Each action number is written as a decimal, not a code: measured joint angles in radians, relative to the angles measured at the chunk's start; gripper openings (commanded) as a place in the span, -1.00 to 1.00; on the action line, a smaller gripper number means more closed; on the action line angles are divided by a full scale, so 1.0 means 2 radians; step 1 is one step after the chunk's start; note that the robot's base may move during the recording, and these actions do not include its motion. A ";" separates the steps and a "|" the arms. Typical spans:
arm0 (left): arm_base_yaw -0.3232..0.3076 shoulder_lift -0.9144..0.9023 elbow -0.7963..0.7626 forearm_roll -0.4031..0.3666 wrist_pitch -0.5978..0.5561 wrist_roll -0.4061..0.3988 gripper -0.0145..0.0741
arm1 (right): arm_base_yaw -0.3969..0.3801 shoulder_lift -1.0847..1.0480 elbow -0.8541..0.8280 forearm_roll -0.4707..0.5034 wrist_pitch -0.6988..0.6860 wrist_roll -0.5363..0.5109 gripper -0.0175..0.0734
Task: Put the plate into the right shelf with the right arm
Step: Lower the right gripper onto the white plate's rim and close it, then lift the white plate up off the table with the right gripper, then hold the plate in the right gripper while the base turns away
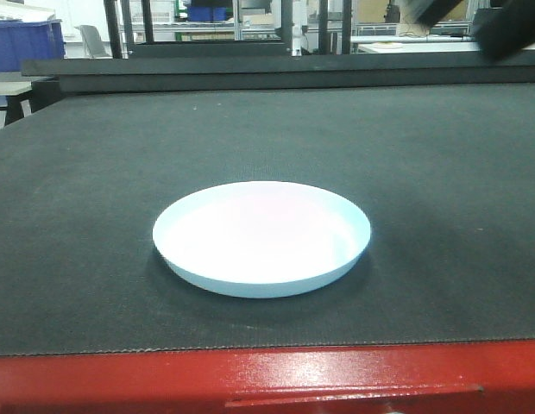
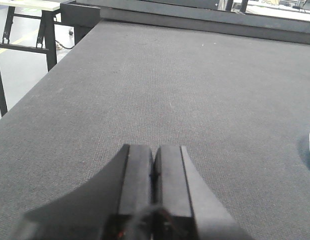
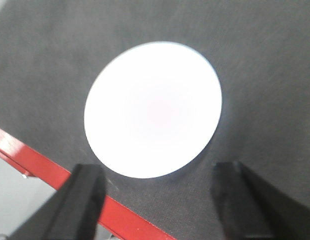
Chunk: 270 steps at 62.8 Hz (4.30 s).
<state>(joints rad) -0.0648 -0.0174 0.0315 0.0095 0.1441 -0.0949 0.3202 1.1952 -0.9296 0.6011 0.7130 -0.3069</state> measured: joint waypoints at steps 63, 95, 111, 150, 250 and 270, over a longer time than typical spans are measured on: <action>0.000 0.000 0.000 0.000 0.000 0.000 -0.78 | 0.016 0.287 -0.105 -0.003 0.013 -0.001 0.19; 0.000 0.000 0.000 0.000 0.000 0.000 -0.78 | 0.016 0.297 -0.106 -0.009 0.000 -0.001 0.13; 0.000 0.000 0.000 0.000 0.000 0.000 -0.78 | 0.016 0.299 -0.109 -0.012 -0.001 -0.002 0.05; 0.000 0.000 0.000 0.000 0.000 0.000 -0.78 | -0.032 0.256 -0.110 -0.030 0.002 -0.003 -0.49; 0.000 0.000 0.000 0.000 0.000 0.000 -0.78 | -0.045 -0.462 0.233 -0.061 -0.285 -0.005 -0.49; 0.000 0.000 0.000 0.000 0.000 0.000 -0.78 | -0.045 -0.462 0.233 -0.061 -0.288 -0.005 -0.49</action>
<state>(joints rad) -0.0648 -0.0174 0.0315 0.0095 0.1441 -0.0949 0.2306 0.2707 -0.4631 0.4797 0.1369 -0.3170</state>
